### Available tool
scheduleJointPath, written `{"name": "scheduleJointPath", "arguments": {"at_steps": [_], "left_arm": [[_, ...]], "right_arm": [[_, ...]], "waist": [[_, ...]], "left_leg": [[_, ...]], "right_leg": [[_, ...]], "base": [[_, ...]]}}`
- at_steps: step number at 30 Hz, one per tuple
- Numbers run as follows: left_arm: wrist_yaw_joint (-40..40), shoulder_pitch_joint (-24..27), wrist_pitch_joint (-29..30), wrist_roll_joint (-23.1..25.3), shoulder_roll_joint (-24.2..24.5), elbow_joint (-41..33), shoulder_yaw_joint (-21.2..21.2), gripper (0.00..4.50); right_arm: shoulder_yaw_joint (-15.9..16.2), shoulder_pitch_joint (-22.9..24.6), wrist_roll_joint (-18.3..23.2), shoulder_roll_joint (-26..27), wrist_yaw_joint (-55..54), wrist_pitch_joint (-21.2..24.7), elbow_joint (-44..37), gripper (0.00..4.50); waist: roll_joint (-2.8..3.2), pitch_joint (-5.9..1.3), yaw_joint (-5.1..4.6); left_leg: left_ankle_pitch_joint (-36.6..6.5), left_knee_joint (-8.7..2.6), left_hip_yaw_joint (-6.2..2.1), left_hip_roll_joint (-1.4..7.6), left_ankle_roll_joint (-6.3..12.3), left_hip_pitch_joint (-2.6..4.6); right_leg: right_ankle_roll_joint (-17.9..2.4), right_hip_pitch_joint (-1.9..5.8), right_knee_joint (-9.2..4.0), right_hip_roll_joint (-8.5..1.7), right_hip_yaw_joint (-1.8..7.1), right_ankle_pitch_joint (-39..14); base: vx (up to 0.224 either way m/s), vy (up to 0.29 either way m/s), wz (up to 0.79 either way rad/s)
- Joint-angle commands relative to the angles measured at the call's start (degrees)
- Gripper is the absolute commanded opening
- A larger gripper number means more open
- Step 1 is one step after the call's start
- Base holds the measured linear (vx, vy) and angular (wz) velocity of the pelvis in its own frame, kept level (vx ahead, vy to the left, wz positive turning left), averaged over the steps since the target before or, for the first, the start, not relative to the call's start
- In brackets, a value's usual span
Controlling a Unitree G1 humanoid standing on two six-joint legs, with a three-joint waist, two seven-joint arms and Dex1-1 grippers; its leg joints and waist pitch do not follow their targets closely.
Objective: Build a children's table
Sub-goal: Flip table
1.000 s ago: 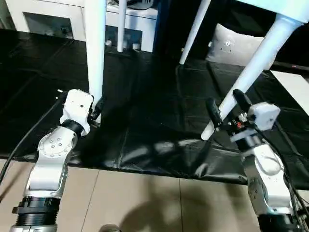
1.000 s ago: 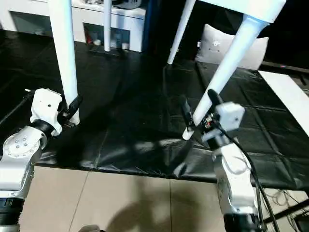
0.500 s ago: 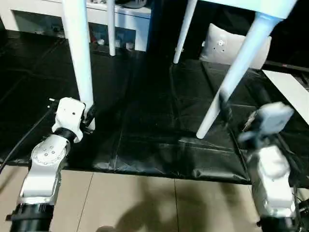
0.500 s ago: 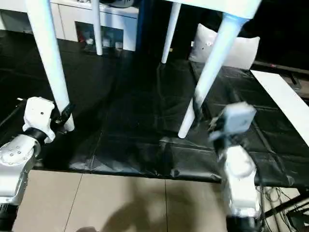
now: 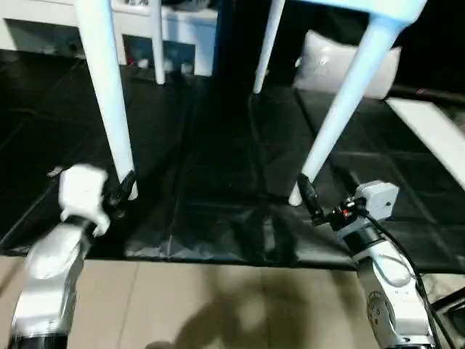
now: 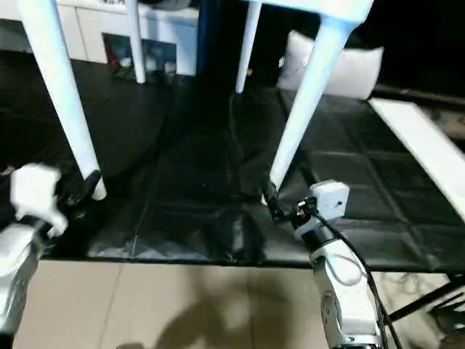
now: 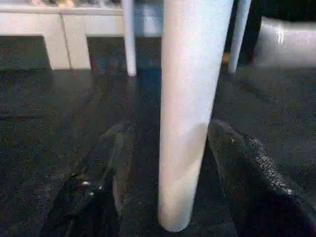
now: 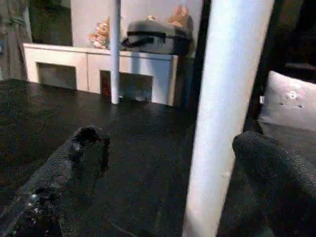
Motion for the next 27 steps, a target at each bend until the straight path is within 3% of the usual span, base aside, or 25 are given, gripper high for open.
{"name": "scheduleJointPath", "arguments": {"at_steps": [1,2,3,5,6,7,8,10,11,12,14,16,17,18,19,20,21,22,23,24,25,26,27], "left_arm": [[1.9,2.2,3.5,-1.8,-1.0,-5.1,0.4,2.8],[3.4,5.0,5.2,-1.3,-1.9,-9.3,0.0,2.8],[3.8,6.0,5.6,-1.0,-2.2,-10.8,-0.3,2.8],[4.1,6.7,6.1,-1.0,-2.4,-12.3,-0.7,2.8],[4.8,7.2,8.7,-0.8,-2.6,-16.6,-2.7,2.8],[5.4,7.1,9.9,-0.6,-2.8,-18.0,-3.4,2.8],[5.8,7.0,10.7,-0.5,-2.9,-18.9,-3.9,2.8],[6.2,6.8,11.2,-0.2,-3.2,-19.2,-4.2,2.8],[6.5,7.2,12.2,-0.5,-3.3,-19.8,-4.6,2.8],[6.5,7.3,12.5,-0.4,-3.4,-20.0,-4.8,2.8],[6.9,9.0,14.0,-0.1,-3.9,-21.3,-6.2,2.8],[7.5,10.7,14.1,0.9,-4.5,-22.0,-6.8,2.8],[7.7,10.8,14.6,0.8,-4.4,-22.5,-6.9,2.8],[7.8,10.3,15.3,0.6,-4.2,-22.6,-6.9,2.8],[8.0,10.0,15.8,0.5,-4.1,-22.8,-7.1,2.8],[7.6,8.8,16.8,0.6,-3.5,-22.1,-7.6,2.8],[7.3,8.5,16.8,0.6,-3.2,-21.7,-7.7,2.8],[5.2,7.2,16.3,0.5,-2.1,-20.1,-9.0,2.8],[5.2,7.2,16.3,0.5,-2.1,-20.0,-9.0,2.8],[4.2,7.1,16.0,0.7,-1.9,-19.9,-10.2,2.8],[3.1,7.0,16.3,0.5,-1.9,-20.7,-11.5,2.8],[2.3,7.2,16.5,0.6,-1.9,-21.8,-13.1,2.8],[2.4,7.5,17.0,0.9,-2.0,-22.3,-13.9,2.8]], "right_arm": [[-0.2,0.7,0.1,-0.4,-1.7,3.4,-2.5,4.5],[-0.3,1.4,1.1,0.0,-3.9,8.9,-4.8,4.5],[-0.4,1.8,2.2,0.2,-4.6,11.6,-5.9,4.5],[-0.5,2.1,2.7,0.5,-5.2,12.7,-6.9,4.5],[1.1,2.4,2.5,0.2,-5.3,15.7,-9.6,4.5],[2.0,2.2,2.5,0.1,-6.0,18.6,-10.9,4.5],[2.5,2.1,2.5,0.1,-6.5,20.7,-11.8,4.5],[3.1,2.0,1.4,-0.1,-7.5,22.9,-13.0,4.5],[3.2,2.3,1.1,-0.2,-8.1,24.4,-13.8,4.5],[3.2,2.4,0.8,-0.3,-8.2,24.6,-14.1,4.5],[3.3,3.5,-1.0,-1.6,-7.9,24.9,-15.9,4.5],[1.9,5.1,0.0,-2.0,-8.5,25.4,-16.7,4.5],[1.5,5.5,0.5,-2.1,-8.6,26.1,-17.1,4.5],[1.5,5.4,0.7,-2.2,-8.5,26.5,-17.1,4.5],[1.6,5.5,0.6,-2.3,-8.4,26.7,-17.4,4.5],[1.9,5.1,0.4,-2.1,-8.2,25.8,-17.4,4.5],[2.0,4.9,0.5,-2.1,-8.0,25.6,-17.4,4.5],[2.1,4.5,2.0,-1.8,-6.5,25.6,-18.0,4.5],[2.1,4.5,2.0,-1.8,-6.5,25.6,-18.0,4.5],[1.9,5.1,2.8,-1.9,-5.6,25.8,-18.7,4.5],[1.7,5.8,4.2,-2.0,-4.5,26.5,-19.5,4.5],[1.7,6.9,4.9,-2.6,-3.5,26.8,-19.8,4.5],[2.1,7.6,4.1,-3.3,-2.9,26.3,-19.9,4.5]], "waist": [[1.74,-2.59,0.1],[1.55,-2.58,0.17],[1.65,-2.56,0.12],[1.81,-2.34,0.08],[1.74,-2.26,0.17],[2.2,-1.98,0.21],[2.19,-1.78,0.12],[2.18,-1.38,-0.09],[2.54,-0.94,-0.33],[2.2,-1.12,-0.49],[2.09,-1.15,-0.84],[2.2,-1.55,-0.83],[2.37,-1.9,-0.95],[2.37,-2.18,-1.05],[2.81,-3.61,-1.13],[3.22,-5.0,-1.04],[2.92,-5.71,-1.05],[3.03,-5.97,-1.03],[3.6,-5.87,-0.67],[4.04,-4.6,-1.2],[4.18,-3.64,-1.63],[5.29,-1.58,-3.47],[6.93,-0.37,-2.68]], "left_leg": [[-22.2,-5.4,-1.1,2.96,-0.86,0.43],[-21.8,-5.38,-1.02,2.76,-0.59,0.41],[-21.6,-5.37,-1.06,2.77,-0.62,0.48],[-23.3,-5.37,-1.1,2.55,-0.78,0.66],[-23.8,-5.34,-1.14,2.47,-0.84,0.77],[-24.4,-5.51,-1.4,2.57,-1.33,0.71],[-25.0,-5.59,-1.42,2.61,-1.46,0.67],[-26.1,-5.43,-1.48,2.2,-1.51,0.87],[-26.4,-5.42,-1.51,2.03,-1.69,0.76],[-26.0,-5.31,-1.49,1.93,-1.7,0.65],[-25.3,-5.34,-1.57,2.08,-1.8,0.6],[-21.2,-5.28,-1.4,2.3,-0.97,0.11],[-14.0,-4.91,-1.15,2.31,0.41,-0.85],[-9.0,-4.58,-0.99,2.16,1.57,-1.42],[4.7,-2.73,-0.53,1.27,5.13,-2.29],[17.3,-0.69,-0.02,-0.52,9.47,-3.27],[19.8,-0.24,-0.18,-0.77,11.4,-3.57],[18.6,0.35,-0.03,-1.26,14.82,-4.91],[8.4,0.56,-0.05,-0.6,15.73,-4.73],[-10.0,-0.36,-0.06,0.5,12.53,-3.54],[-19.5,-0.77,-0.11,1.15,10.01,-2.18],[-38.3,-2.2,-1.28,2.42,3.48,-0.03],[-49.5,-7.85,-2.19,5.86,0.9,-2.9]], "right_leg": [[-5.7,2.01,-5.12,-5.17,3.83,-19.1],[-5.0,2.03,-5.24,-5.02,3.79,-20.0],[-4.6,2.02,-5.18,-4.89,3.83,-20.2],[-2.3,1.67,-5.9,-4.89,3.66,-24.8],[-1.6,1.55,-6.19,-4.92,3.58,-26.4],[-1.1,1.56,-6.13,-4.86,3.61,-27.2],[-0.7,1.47,-6.31,-4.79,3.57,-27.8],[0.9,1.14,-6.91,-4.88,3.43,-31.7],[1.7,0.95,-7.21,-4.91,3.4,-33.4],[2.1,1.18,-7.25,-4.79,3.35,-33.7],[2.6,1.28,-7.22,-4.75,3.3,-33.2],[1.7,1.28,-6.96,-4.73,3.6,-27.8],[-0.4,1.17,-6.31,-4.16,3.72,-18.0],[-1.9,1.03,-5.84,-3.64,3.54,-11.6],[-5.2,0.3,-4.56,-2.52,2.83,5.2],[-7.6,-0.61,-3.32,-1.64,1.79,21.1],[-8.3,-0.88,-3.26,-1.56,1.34,24.9],[-9.2,-1.74,-4.19,-1.52,0.64,24.5],[-9.1,-2.43,-5.91,-2.14,0.23,12.2],[-5.7,-2.19,-8.01,-3.04,-0.8,-14.9],[-2.8,-2.67,-8.86,-2.73,-1.65,-27.7],[5.7,-2.79,-10.08,-1.15,-4.99,-43.4],[5.3,-0.01,-2.72,0.47,-5.67,-38.6]], "base": [[0.0,0.0,0.0],[0.0,0.0,0.0],[0.0,0.0,0.0],[0.0,0.0,0.0],[0.0,0.0,0.0],[0.0,0.0,0.0],[0.0,0.0,0.0],[0.0,0.0,0.0],[0.0,0.0,0.0],[0.0,0.0,0.0],[0.0,0.0,0.0],[0.0,0.0,0.0],[0.0,0.0,0.0],[0.0,0.0,0.0],[0.0,0.0,0.0],[0.0,0.0,0.0],[0.0,0.0,0.0],[-0.081,0.023,0.0],[-0.121,0.036,0.0],[-0.121,0.036,0.0],[-0.136,0.06,-0.05],[-0.166,0.048,-0.13],[-0.166,0.048,-0.13]]}}
